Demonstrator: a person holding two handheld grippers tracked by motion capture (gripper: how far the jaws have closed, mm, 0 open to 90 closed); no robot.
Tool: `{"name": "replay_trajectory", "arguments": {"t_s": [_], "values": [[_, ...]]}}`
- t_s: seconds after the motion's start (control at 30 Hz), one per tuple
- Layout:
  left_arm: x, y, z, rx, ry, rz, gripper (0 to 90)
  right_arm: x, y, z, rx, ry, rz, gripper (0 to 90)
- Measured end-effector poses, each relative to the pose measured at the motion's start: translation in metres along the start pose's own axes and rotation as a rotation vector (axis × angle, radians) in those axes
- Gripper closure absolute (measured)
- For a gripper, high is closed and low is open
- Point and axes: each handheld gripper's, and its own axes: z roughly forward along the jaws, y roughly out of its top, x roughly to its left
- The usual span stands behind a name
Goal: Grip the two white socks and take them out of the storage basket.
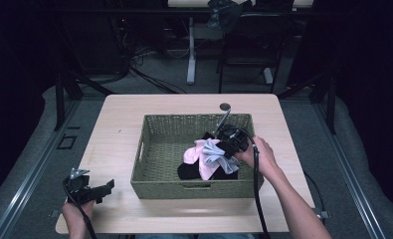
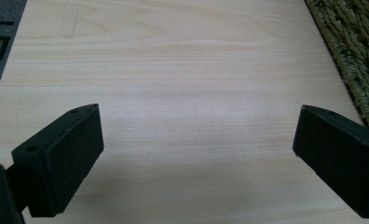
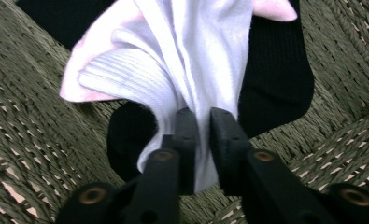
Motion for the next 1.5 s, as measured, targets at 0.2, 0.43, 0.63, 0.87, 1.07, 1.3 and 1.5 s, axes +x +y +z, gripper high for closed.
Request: {"name": "replay_trajectory", "arguments": {"t_s": [0.2,0.43,0.63,0.87,1.07,1.3,1.5], "values": [[0.000,0.000,0.000,0.001,0.000,0.000,1.9,-0.004,0.000,-0.005,0.006,-0.015,0.000,84.5],[0.000,0.000,0.000,0.000,0.002,0.000,1.9,-0.009,0.002,-0.021,-0.013,-0.031,0.007,84.7],[0.000,0.000,0.000,0.002,-0.001,0.002,1.9,-0.013,0.003,-0.036,-0.032,-0.036,0.017,84.9],[0.000,0.000,0.000,0.002,-0.001,0.002,1.9,-0.015,0.005,-0.049,-0.045,-0.050,0.020,85.0],[-0.001,0.000,0.000,0.002,0.001,0.002,2.0,-0.015,0.008,-0.059,-0.068,-0.058,0.024,85.0],[0.000,0.000,0.000,0.003,0.003,0.002,2.0,-0.019,0.009,-0.071,-0.084,-0.073,0.032,85.1],[0.000,0.000,-0.001,0.001,0.004,0.001,2.0,-0.019,0.013,-0.082,-0.104,-0.080,0.034,85.0]]}}
